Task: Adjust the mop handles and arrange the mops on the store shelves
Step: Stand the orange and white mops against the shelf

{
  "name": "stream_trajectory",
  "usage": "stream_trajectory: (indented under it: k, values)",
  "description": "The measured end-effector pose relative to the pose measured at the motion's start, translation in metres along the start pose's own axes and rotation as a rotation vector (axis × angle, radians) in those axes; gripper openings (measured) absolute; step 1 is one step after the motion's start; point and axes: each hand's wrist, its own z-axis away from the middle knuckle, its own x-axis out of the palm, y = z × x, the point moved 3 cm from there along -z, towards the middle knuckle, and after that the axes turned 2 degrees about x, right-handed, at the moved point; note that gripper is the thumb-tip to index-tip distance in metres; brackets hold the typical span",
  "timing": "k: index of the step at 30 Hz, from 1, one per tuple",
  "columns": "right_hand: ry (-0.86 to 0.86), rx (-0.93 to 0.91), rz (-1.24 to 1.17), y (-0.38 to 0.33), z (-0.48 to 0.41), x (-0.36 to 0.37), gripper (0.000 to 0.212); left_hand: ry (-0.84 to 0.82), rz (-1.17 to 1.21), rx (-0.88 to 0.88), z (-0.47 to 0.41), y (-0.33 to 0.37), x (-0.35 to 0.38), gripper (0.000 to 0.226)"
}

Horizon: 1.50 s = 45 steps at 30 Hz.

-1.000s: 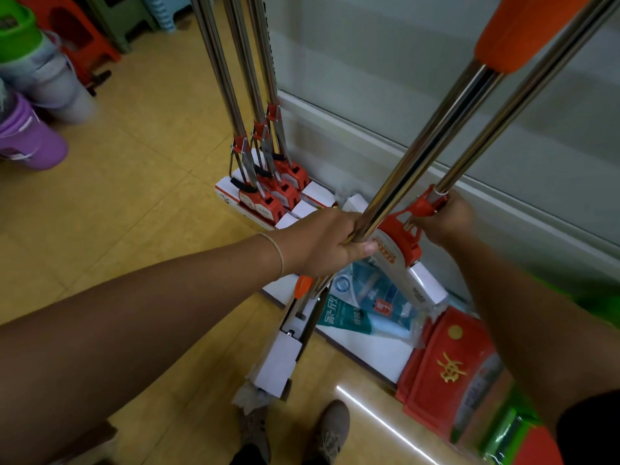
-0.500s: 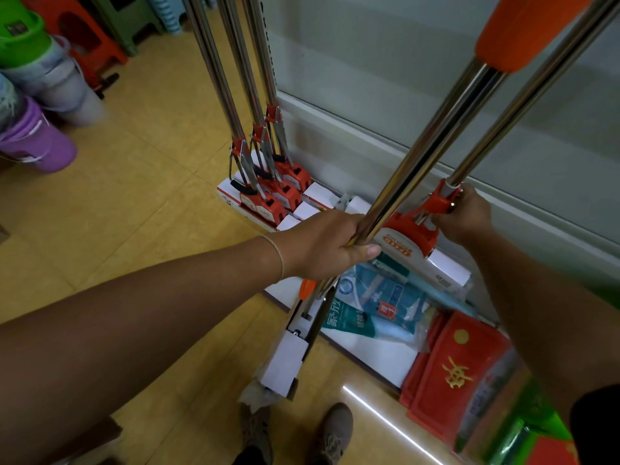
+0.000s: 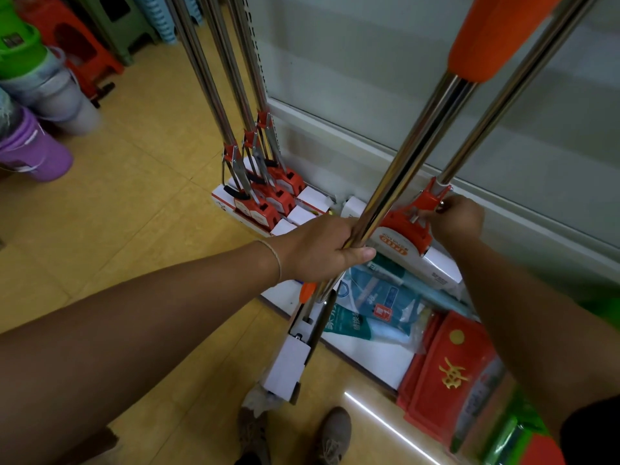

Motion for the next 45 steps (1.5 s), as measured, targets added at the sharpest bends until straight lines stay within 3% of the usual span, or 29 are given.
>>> stream_trajectory:
  k: [5,7,9,15,18,23,28,31,35,45]
  values:
    - [0.023,0.152,-0.181,0.001,0.027,-0.006,0.06,-0.024,0.017,-0.01,-0.004,0.003,0.002,0.027]
    - [0.02,0.113,-0.218,-0.002,0.054,-0.009,0.052,-0.033,0.05,-0.033,-0.007,0.004,0.003,0.023]
    - [-0.061,0.023,-0.235,-0.006,0.089,-0.008,0.039,-0.043,0.068,-0.06,-0.012,0.003,0.006,0.025]
    - [-0.392,-0.133,-0.352,-0.018,0.181,0.022,0.044,0.007,0.073,-0.071,-0.026,0.012,0.013,0.024]
    - [-0.335,-0.179,-0.383,-0.025,0.201,0.029,0.036,0.027,0.059,-0.09,-0.033,0.016,0.018,0.022]
    - [-0.122,-0.128,-0.34,-0.029,0.193,0.044,0.058,0.125,0.083,-0.135,-0.044,0.022,0.027,0.026]
    - [-0.005,-0.137,-0.264,-0.022,0.171,0.05,0.055,0.189,0.146,-0.139,-0.049,0.033,0.035,0.023]
    - [-0.03,-0.138,-0.192,-0.02,0.163,0.05,0.042,0.249,0.155,-0.155,-0.051,0.035,0.038,0.015]
    - [-0.037,-0.174,-0.15,-0.018,0.156,0.048,0.024,0.294,0.1,-0.156,-0.057,0.036,0.037,0.028]
    - [-0.03,-0.14,-0.208,-0.016,0.136,0.025,0.035,0.134,0.039,-0.084,-0.091,0.027,0.028,0.026]
